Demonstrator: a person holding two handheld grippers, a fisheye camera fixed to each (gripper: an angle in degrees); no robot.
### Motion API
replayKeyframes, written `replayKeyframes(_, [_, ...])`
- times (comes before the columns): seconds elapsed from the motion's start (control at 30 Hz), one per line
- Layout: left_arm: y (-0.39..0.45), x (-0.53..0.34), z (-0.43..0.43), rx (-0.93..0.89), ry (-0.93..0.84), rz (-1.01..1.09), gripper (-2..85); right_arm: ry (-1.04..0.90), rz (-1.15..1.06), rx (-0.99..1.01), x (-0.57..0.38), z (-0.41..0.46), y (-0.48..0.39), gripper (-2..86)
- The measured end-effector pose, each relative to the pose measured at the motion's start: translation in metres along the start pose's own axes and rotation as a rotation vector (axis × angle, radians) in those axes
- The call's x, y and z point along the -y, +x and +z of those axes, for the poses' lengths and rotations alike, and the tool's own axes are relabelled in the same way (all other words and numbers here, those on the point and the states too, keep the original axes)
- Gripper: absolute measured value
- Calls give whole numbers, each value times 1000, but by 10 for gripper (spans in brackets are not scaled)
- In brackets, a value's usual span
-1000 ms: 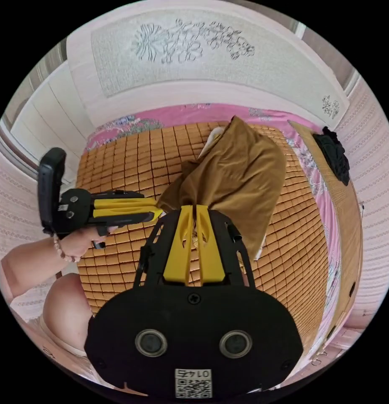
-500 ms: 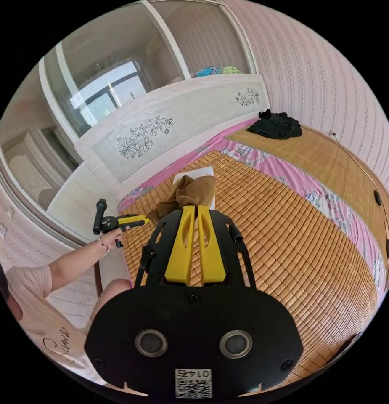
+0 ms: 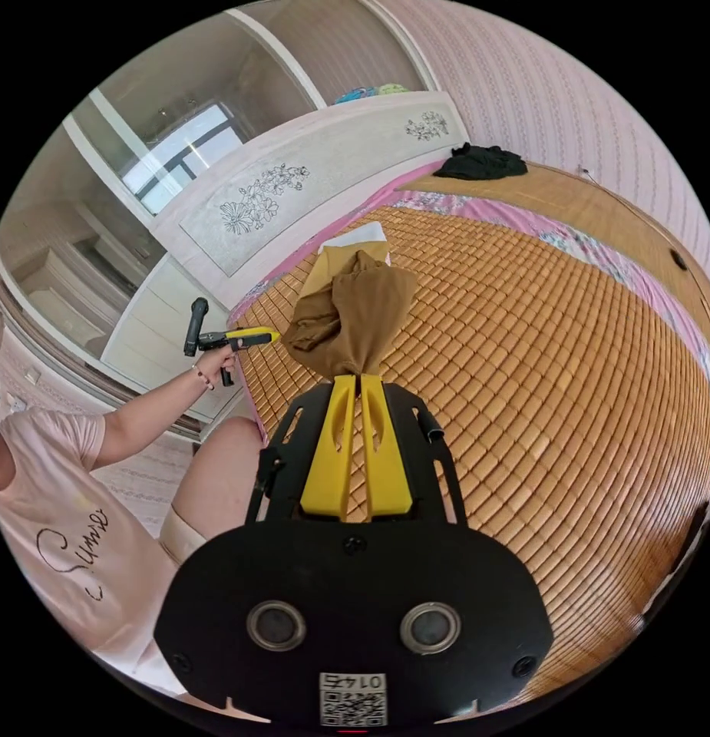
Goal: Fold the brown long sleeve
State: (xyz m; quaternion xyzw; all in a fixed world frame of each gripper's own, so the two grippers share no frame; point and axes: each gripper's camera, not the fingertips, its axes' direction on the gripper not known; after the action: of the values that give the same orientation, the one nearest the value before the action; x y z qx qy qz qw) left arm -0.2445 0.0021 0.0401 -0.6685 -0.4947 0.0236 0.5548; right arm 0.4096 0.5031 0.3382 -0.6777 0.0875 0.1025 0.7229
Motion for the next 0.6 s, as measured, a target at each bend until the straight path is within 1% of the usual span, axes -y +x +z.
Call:
replayKeyframes(0.07, [-5, 8, 7, -9, -24, -20, 95, -12, 63, 13, -23, -10, 10, 4])
replayKeyframes(0.13, [-3, 13, 18, -94, -64, -12, 95, -28, 131, -30, -52, -25, 20, 4])
replayKeyframes(0.17, [4, 15, 32, -141, -152, -11, 83, -28, 147, -40, -59, -30, 22, 4])
replayKeyframes(0.23, [17, 14, 27, -70, -142, 9, 49, -11, 214, -44, -86, -54, 32, 4])
replayKeyframes(0.27, [26, 14, 31, -56, -221, 62, 29, -8, 228, -41, -93, -60, 34, 4])
replayKeyframes(0.3, [34, 12, 27, -56, -226, 108, 11, -6, 255, -41, -107, -72, 37, 4])
replayKeyframes(0.4, [48, 6, 17, -171, -294, 187, -6, -10, 313, -60, -143, -101, 42, 5])
replayKeyframes(0.43, [50, 3, 13, -192, -292, 193, -7, -31, 330, -79, -158, -112, 43, 6])
replayKeyframes(0.5, [56, -10, -13, -308, -251, 201, -9, -72, 366, -132, -182, -125, 45, 7])
replayKeyframes(0.53, [59, -15, -20, -337, -244, 205, -9, -105, 404, -147, -199, -130, 48, 8])
replayKeyframes(0.6, [69, -35, -37, -408, -236, 235, -8, -152, 459, -135, -220, -134, 52, 11])
